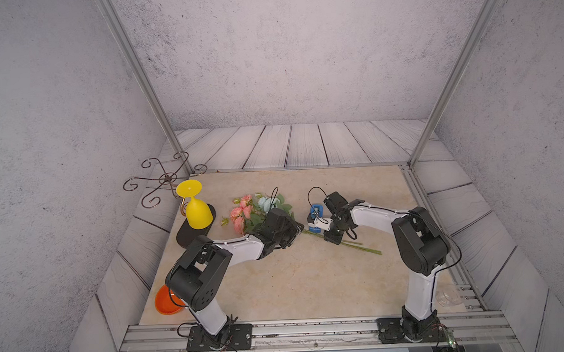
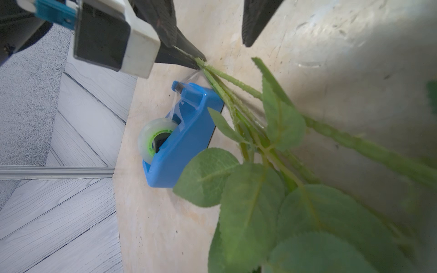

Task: Wrap bouquets with tape
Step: Pick up the unwrapped bouquet from the center of the board.

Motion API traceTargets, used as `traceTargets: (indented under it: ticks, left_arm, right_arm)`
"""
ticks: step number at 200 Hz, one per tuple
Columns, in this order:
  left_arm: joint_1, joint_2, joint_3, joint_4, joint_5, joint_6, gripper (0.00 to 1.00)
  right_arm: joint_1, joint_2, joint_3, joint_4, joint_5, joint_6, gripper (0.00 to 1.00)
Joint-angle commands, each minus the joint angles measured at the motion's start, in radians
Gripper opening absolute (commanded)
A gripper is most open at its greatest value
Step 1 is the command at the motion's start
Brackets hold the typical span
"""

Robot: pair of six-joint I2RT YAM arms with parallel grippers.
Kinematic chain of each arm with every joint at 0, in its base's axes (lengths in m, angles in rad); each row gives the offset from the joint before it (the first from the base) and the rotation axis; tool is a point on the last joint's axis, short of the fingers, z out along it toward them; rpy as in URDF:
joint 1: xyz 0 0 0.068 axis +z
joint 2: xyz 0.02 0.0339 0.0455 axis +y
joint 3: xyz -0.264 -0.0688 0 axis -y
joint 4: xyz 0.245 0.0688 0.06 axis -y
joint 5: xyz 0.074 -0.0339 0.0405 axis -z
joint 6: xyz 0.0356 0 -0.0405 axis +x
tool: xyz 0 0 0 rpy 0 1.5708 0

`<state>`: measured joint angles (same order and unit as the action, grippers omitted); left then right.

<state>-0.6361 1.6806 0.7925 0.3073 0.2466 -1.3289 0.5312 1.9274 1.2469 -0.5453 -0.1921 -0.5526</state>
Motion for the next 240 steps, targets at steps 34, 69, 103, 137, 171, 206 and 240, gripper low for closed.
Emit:
traceTargets:
  ticks: [34, 69, 103, 137, 171, 206, 240]
  left_arm:
    - [-0.025, 0.087, 0.068, -0.064, -0.058, -0.082, 0.53]
    - [-0.028, 0.14, 0.144, -0.121, -0.075, -0.104, 0.54]
    - [-0.029, 0.162, 0.151, -0.119, -0.126, -0.151, 0.52]
    - [-0.037, 0.192, 0.223, -0.239, -0.124, -0.176, 0.52]
    - [-0.039, 0.205, 0.254, -0.317, -0.146, -0.204, 0.5]
    - [-0.046, 0.246, 0.277, -0.312, -0.146, -0.22, 0.43]
    - [-0.048, 0.271, 0.303, -0.326, -0.165, -0.223, 0.38]
  right_arm:
    - [-0.008, -0.05, -0.027, -0.031, -0.001, 0.024, 0.0]
    - [-0.01, -0.058, -0.026, -0.023, -0.006, 0.023, 0.0]
    - [-0.01, -0.089, -0.018, -0.013, -0.024, 0.039, 0.0]
    - [-0.01, -0.08, 0.008, -0.044, -0.031, 0.026, 0.0]
    - [-0.008, -0.079, 0.012, -0.046, -0.047, 0.02, 0.0]
    - [-0.008, -0.076, 0.02, -0.052, -0.052, 0.013, 0.0]
    - [-0.009, -0.077, 0.029, -0.057, -0.056, 0.014, 0.0]
